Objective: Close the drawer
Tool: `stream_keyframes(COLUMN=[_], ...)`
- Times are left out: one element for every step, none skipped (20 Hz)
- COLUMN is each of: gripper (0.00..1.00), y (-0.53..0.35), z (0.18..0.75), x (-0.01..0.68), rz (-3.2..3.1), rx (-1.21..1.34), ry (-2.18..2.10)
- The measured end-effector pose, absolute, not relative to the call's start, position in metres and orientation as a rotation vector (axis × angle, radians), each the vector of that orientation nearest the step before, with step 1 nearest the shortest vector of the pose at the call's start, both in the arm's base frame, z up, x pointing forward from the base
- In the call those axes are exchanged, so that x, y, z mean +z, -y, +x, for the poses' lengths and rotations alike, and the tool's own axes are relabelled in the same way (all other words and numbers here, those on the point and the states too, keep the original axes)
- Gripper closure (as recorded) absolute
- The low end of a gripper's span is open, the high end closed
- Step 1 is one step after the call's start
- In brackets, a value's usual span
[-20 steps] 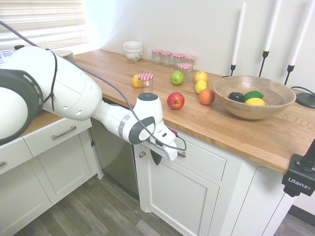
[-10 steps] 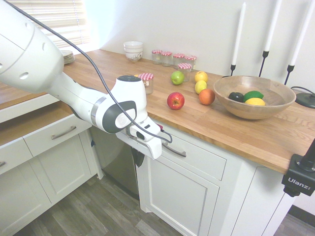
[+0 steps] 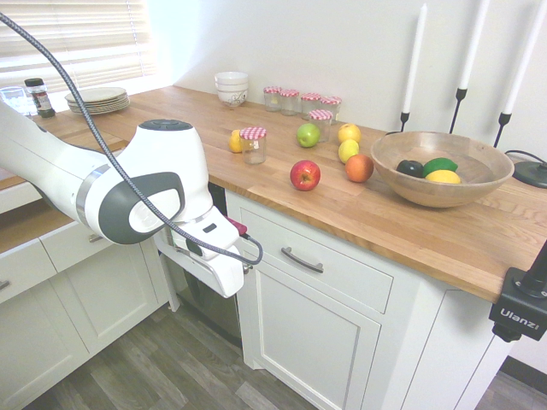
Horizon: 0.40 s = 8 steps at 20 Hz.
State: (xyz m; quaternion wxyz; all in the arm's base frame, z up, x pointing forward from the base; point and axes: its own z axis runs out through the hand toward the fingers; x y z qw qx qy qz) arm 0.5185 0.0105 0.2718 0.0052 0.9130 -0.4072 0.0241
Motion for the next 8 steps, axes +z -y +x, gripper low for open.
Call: stream_keyframes(gripper=[0.0,0.0,0.0,0.0,0.0,0.0,0.0,0.0], y=[-0.0094,-0.0087,-0.0087,-0.0088,-0.0087,-0.0088,-0.0092,-0.0097], z=[0.5181,0.518,0.518,0.518,0.5181,0.5183,0.5186,0.5187], x=[0.2717,0.2716,0.2715,0.2715,0.2716,0.2717,0.2717,0.2715], rz=[2.858,2.858,2.858,2.859,2.859,2.86,2.862,2.863], rx=[0.076,0.076,0.076,0.076,0.077,0.081,0.087,0.088], ry=[1.278,1.28,1.28,1.28,1.28,1.277,1.274,1.273])
